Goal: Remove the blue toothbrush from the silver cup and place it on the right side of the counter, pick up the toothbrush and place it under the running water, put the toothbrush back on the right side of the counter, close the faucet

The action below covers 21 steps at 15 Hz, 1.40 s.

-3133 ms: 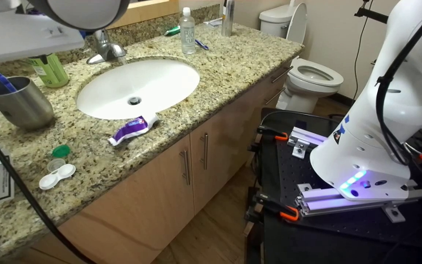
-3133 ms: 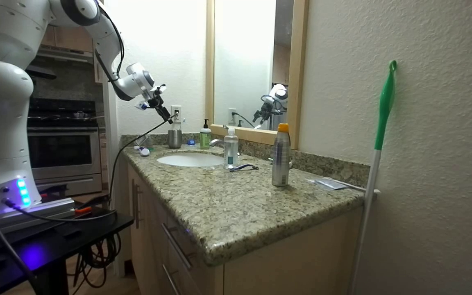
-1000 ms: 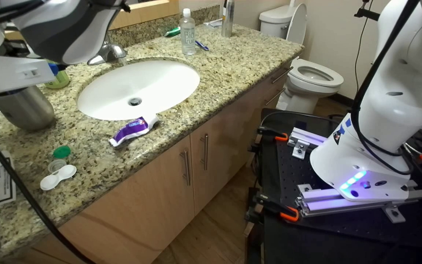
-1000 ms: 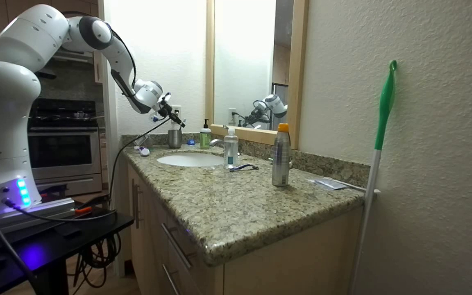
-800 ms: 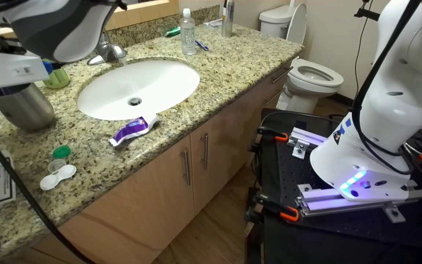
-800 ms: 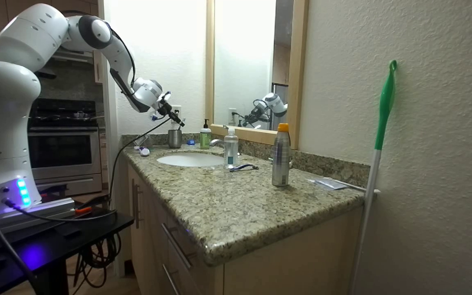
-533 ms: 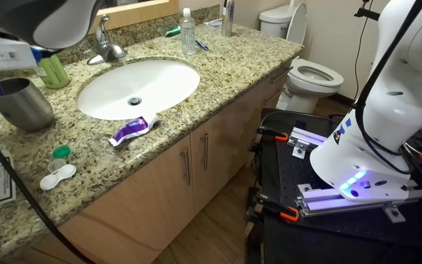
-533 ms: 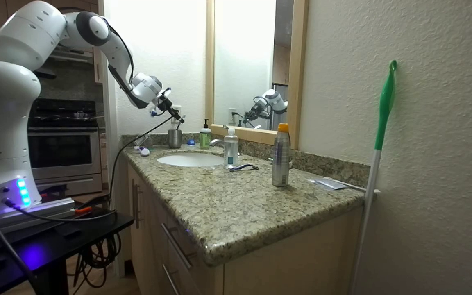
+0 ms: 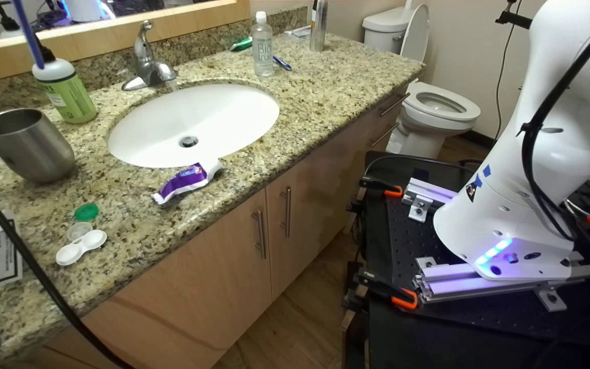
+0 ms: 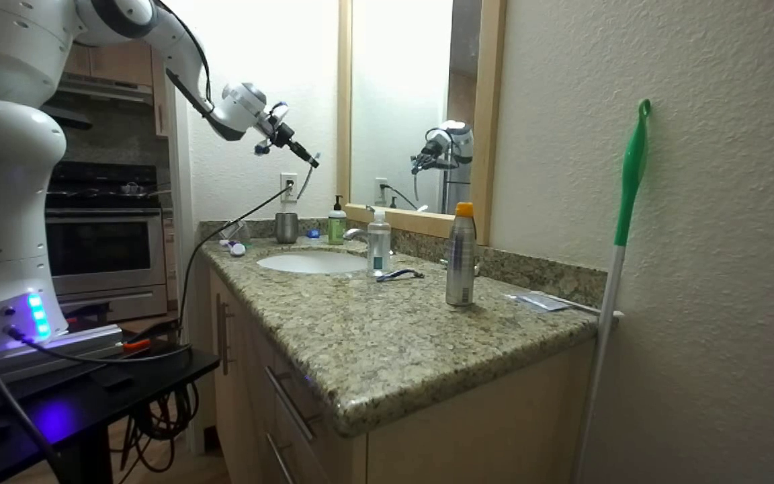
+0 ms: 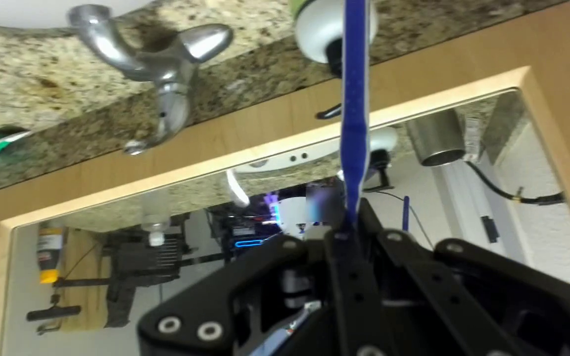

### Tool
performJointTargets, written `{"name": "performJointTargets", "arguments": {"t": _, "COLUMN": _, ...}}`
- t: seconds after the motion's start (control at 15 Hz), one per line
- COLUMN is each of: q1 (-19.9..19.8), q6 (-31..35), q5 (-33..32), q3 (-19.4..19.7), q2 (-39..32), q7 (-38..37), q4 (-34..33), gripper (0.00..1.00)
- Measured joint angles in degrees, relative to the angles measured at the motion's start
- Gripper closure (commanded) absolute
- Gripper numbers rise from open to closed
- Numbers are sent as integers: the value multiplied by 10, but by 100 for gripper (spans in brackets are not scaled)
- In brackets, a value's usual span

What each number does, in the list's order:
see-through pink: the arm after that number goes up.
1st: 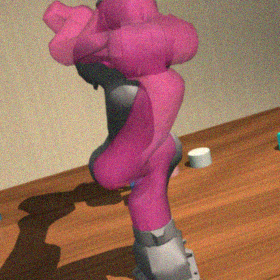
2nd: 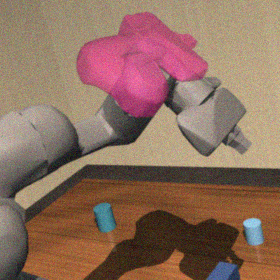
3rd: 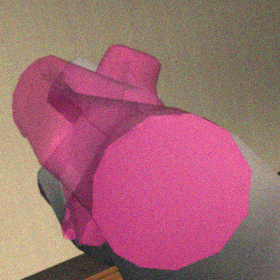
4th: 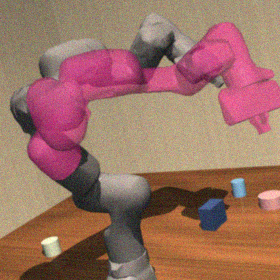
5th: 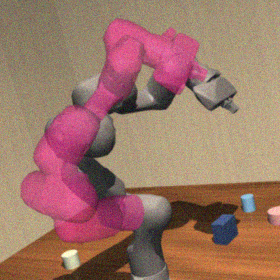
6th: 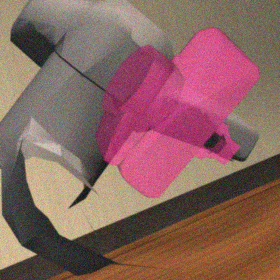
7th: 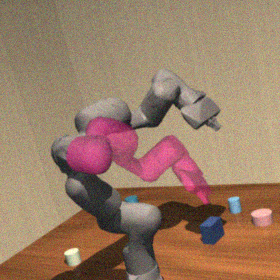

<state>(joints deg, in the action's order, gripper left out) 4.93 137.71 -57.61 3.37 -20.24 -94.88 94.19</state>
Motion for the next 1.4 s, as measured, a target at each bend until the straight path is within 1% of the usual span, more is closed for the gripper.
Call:
{"name": "performJointTargets", "arguments": {"t": 0.13, "q1": -16, "q6": -54, "q5": 73, "q3": 0, "q2": 53, "q7": 76, "q4": 34, "gripper": 98}}
{"name": "performJointTargets", "arguments": {"t": 0.33, "q1": -52, "q6": -99, "q5": 201, "q3": 4, "q2": 137, "q7": 194, "q4": 96, "gripper": 98}}
{"name": "performJointTargets", "arguments": {"t": 0.6, "q1": -95, "q6": -103, "q5": 377, "q3": 37, "q2": 236, "q7": 330, "q4": 198, "gripper": 98}}
{"name": "performJointTargets", "arguments": {"t": 0.8, "q1": -126, "q6": -99, "q5": 499, "q3": 75, "q2": 296, "q7": 417, "q4": 282, "gripper": 98}}
{"name": "performJointTargets", "arguments": {"t": 1.0, "q1": -157, "q6": -98, "q5": 603, "q3": 114, "q2": 345, "q7": 485, "q4": 366, "gripper": 98}}
{"name": "performJointTargets", "arguments": {"t": 1.13, "q1": -181, "q6": -99, "q5": 658, "q3": 141, "q2": 376, "q7": 519, "q4": 422, "gripper": 98}}
{"name": "performJointTargets", "arguments": {"t": 1.2, "q1": -196, "q6": -99, "q5": 674, "q3": 152, "q2": 389, "q7": 524, "q4": 448, "gripper": 98}}
{"name": "performJointTargets", "arguments": {"t": 1.4, "q1": -270, "q6": -80, "q5": 667, "q3": 167, "q2": 420, "q7": 508, "q4": 526, "gripper": 98}}
